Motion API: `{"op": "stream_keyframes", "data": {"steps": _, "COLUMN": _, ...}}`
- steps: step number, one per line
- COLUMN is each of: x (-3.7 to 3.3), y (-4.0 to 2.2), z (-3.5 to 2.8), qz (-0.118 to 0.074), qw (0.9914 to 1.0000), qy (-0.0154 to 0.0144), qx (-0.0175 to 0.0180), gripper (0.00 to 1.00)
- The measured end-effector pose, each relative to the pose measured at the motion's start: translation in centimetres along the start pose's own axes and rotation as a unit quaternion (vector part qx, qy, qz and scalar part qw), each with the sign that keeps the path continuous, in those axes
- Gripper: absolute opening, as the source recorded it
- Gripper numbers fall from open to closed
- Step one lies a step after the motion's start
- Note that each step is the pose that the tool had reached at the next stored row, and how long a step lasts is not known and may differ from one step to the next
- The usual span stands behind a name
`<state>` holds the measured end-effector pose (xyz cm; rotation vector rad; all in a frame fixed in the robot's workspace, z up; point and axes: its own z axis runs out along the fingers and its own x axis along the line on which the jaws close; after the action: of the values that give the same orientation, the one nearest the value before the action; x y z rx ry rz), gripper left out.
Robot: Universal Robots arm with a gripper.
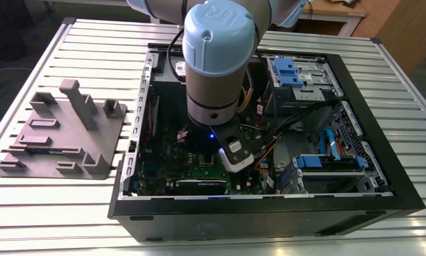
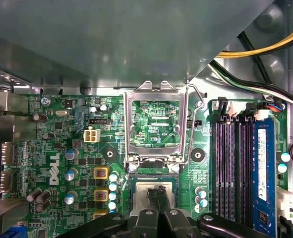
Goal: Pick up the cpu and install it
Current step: 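Place the cpu into insertion slot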
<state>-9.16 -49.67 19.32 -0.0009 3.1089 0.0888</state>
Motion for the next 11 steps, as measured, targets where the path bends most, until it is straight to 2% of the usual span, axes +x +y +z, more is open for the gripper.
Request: {"op": "stream_keyframes", "data": {"steps": 11, "x": 0.02, "y": 0.0, "z": 0.07, "qz": 0.0, "qw": 1.0, "qy": 0.0, "qx": -0.0001, "gripper": 0.1}}
